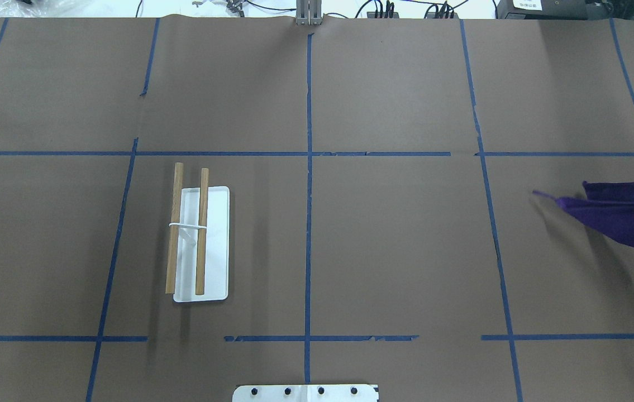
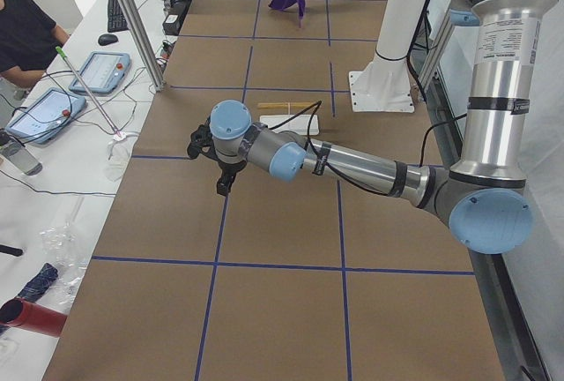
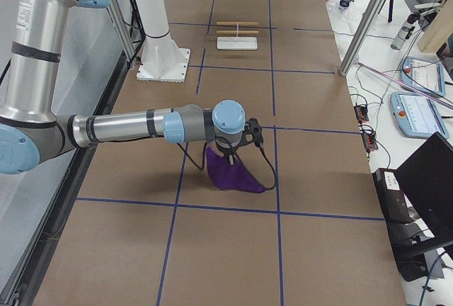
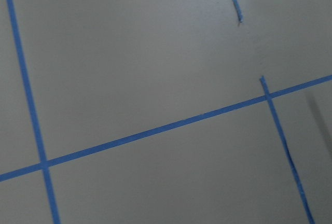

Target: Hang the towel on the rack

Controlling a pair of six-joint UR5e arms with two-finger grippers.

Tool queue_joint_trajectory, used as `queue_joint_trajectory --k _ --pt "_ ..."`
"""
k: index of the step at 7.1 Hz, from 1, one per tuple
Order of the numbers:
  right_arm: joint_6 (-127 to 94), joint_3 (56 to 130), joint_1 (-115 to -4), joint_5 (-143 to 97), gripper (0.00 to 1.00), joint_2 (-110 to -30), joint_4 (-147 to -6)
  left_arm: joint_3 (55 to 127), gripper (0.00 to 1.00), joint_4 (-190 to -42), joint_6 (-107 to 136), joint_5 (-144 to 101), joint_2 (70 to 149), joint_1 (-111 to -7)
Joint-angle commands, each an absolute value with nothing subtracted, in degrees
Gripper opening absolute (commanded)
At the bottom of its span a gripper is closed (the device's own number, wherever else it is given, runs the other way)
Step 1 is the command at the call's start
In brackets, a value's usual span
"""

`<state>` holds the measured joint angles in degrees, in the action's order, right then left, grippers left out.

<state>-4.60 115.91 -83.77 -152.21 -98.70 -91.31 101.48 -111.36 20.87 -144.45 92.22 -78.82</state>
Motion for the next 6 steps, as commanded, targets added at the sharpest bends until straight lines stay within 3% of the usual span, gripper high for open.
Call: queue_joint_trajectory --k 1,4,6 --pt "-21.30 118.38 -82.35 -155.21 0.00 -89.77 -91.41 101.51 1.00 -121.35 37.99 -144.49 93.59 -74.02" --pt "-48.42 118.92 -69.40 -151.47 0.00 -71.00 -91.41 100.90 1.00 -121.55 59.88 -144.23 104.64 -67.25" --pt "-51.23 117.52 -64.11 -147.77 0.00 -63.86 -90.97 98.63 1.00 -121.46 75.50 -143.62 112.11 -61.21"
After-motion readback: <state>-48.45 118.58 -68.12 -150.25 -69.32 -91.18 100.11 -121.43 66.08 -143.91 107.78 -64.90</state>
